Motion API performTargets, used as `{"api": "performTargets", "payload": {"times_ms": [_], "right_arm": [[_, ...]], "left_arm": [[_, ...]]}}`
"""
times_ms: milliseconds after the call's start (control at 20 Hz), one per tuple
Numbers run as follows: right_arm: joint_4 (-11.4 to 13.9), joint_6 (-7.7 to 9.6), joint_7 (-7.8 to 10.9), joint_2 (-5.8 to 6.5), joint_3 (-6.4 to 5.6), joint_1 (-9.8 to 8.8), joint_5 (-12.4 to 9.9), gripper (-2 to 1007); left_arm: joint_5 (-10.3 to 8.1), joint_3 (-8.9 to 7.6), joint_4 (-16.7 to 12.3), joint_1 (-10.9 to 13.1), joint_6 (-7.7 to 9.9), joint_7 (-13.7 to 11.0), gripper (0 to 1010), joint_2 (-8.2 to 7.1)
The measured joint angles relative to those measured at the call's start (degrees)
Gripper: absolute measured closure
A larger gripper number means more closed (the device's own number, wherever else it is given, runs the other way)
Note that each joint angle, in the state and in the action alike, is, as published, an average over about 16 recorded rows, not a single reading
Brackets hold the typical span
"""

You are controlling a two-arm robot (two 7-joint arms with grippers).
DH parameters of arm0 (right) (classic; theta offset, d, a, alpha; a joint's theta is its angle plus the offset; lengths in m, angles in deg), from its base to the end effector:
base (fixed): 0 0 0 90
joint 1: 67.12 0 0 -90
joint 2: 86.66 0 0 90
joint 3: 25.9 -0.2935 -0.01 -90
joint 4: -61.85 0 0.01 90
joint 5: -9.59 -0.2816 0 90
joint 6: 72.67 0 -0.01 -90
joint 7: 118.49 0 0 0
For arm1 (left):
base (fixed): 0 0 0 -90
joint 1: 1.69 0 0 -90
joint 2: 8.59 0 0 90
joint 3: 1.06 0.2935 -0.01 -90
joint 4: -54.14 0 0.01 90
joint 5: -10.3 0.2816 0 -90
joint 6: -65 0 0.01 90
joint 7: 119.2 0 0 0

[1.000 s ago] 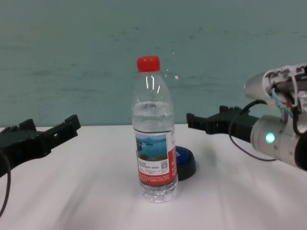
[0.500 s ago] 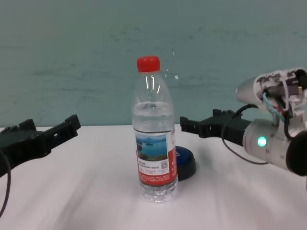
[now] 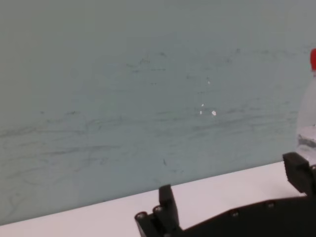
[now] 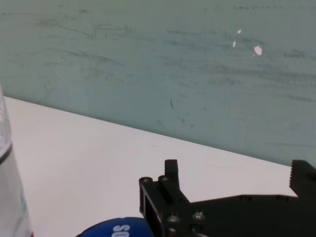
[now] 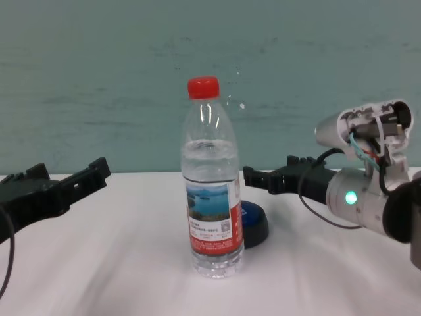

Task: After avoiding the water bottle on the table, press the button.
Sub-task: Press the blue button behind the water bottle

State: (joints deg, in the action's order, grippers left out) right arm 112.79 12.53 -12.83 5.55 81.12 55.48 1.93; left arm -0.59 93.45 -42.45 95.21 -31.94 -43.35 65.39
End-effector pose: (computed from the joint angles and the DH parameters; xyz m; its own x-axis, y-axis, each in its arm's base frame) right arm 0.4480 0.0487 -0.2911 0.4679 -0.8828 0.0406 0.8828 0.4648 -0.0681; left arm 0.2657 0.0517 -0.2989 0.3474 0.9328 0.0964 -0.9326 0.3544 -0.0683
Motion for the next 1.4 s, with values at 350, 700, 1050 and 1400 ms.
{"api": "performTargets", "payload": {"times_ms": [350,700,1050,1400], "right_arm": [[-4.3,-0.62,0.83,-0.63,-0.1,2.22,0.0,1],[-8.2,-1.08,1.68,-1.26,-0.03,4.17,0.1,1],[-10.6,-1.23,2.18,-1.76,0.19,5.35,0.5,1],[-11.5,-0.58,2.36,-1.94,0.33,5.63,0.8,1]], "left_arm": [[0.0,0.0,0.0,0.0,0.0,0.0,0,0.0],[0.0,0.0,0.0,0.0,0.0,0.0,0,0.0],[0.0,0.0,0.0,0.0,0.0,0.0,0,0.0],[0.0,0.0,0.0,0.0,0.0,0.0,0,0.0]]}}
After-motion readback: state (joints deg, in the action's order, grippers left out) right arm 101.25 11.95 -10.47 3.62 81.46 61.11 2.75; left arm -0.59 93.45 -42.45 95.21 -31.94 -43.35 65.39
